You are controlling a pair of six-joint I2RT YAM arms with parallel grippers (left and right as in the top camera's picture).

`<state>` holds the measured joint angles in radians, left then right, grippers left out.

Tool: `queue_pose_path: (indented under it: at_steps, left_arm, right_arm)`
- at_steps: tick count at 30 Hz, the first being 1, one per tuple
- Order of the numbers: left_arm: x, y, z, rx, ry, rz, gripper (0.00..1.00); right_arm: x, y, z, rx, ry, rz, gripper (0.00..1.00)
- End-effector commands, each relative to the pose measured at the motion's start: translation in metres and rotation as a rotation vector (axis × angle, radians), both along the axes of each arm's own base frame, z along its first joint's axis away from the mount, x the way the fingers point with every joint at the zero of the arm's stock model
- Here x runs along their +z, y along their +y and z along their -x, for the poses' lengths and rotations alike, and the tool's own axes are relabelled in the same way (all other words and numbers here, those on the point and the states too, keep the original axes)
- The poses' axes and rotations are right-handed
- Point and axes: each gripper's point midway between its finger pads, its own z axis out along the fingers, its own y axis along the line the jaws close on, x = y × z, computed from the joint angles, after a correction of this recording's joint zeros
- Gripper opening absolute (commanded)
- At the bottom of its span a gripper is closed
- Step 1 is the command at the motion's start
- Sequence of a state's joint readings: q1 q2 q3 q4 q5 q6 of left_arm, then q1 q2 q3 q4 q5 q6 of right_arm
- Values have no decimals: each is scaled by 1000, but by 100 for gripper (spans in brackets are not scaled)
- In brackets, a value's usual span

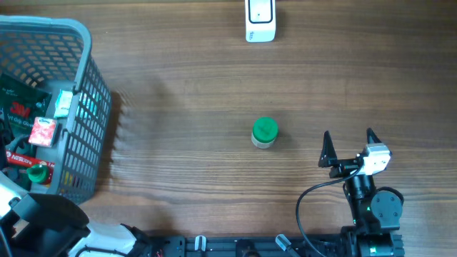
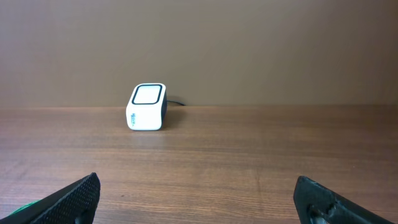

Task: Scan the item barcode
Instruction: 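Return the left gripper to the basket and grasp the orange sauce bottle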

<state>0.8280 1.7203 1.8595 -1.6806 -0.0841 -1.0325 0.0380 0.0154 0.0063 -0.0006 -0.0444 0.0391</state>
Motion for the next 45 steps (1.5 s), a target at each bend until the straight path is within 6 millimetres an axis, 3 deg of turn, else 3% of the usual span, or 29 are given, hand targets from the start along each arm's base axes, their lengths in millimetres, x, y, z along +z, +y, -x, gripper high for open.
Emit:
queue_pose_path:
  at_steps: [1,11,27,33,39,45]
  left_arm:
    - [-7,-1,8,-24,40,11,100]
    - [-50,-3,9,-25,75,53,100]
    - [-94,-20,25,-27,149,134,100]
    - [-100,-9,37,-33,220,72,91]
    - [-101,-6,34,-32,208,61,83]
    - [-101,-7,32,-32,200,62,66]
  right_arm:
    - [2,2,1,12,-10,12,100]
    - [2,2,1,12,-10,12,100]
    - [2,2,1,12,-10,12,100]
    - [2,2,1,12,-10,12,100]
    - [2,2,1,12,-10,12,100]
    - [2,2,1,12,-10,12,100]
